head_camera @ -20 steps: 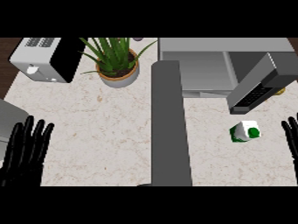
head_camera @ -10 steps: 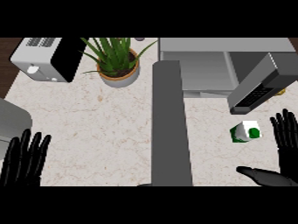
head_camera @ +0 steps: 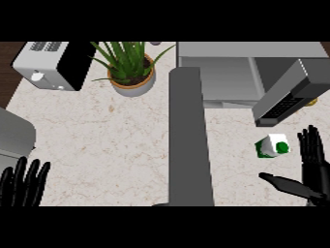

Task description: Pick up the milk, place it into the microwave and close the microwave

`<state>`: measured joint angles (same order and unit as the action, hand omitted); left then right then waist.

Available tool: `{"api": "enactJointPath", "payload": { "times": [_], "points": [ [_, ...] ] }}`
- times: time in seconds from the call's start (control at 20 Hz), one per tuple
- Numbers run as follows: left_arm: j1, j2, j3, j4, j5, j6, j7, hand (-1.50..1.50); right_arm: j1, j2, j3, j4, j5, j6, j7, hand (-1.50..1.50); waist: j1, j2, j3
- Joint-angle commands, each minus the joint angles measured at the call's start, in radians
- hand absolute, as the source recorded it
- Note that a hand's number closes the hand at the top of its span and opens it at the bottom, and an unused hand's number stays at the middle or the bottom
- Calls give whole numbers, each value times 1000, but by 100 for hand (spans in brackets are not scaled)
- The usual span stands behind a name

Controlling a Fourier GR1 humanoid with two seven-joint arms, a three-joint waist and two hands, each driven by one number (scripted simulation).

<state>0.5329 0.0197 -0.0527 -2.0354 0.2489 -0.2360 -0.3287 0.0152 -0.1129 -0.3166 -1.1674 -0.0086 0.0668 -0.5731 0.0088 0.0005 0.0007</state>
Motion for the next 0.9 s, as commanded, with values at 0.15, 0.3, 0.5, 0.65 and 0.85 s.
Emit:
{"api": "enactJointPath", "payload": {
  "times": [0.15, 0.3, 0.5, 0.65, 0.85],
  "points": [
    [64, 4, -3, 2, -4, -43, -68, -150, -140, -29, -22, 326, 43, -45, -193, -150, 4, 0, 0],
    [-20, -19, -58, 90, -68, 31, -86, -150, -156, -50, -37, 456, 45, -27, -310, -150, 0, 2, 0],
    [80, 5, -17, 34, -27, -45, -110, -150, -265, -79, -56, 583, 27, -33, -333, -150, 6, 1, 0],
    [5, -8, -4, 55, -12, -12, -59, -150, -248, -112, -70, 717, 35, -14, -475, -150, 2, 2, 1],
    [38, -2, 3, 72, -2, -42, -97, -150, -335, -148, -74, 859, 56, -14, -518, -150, 11, 4, 2]
  ]
}}
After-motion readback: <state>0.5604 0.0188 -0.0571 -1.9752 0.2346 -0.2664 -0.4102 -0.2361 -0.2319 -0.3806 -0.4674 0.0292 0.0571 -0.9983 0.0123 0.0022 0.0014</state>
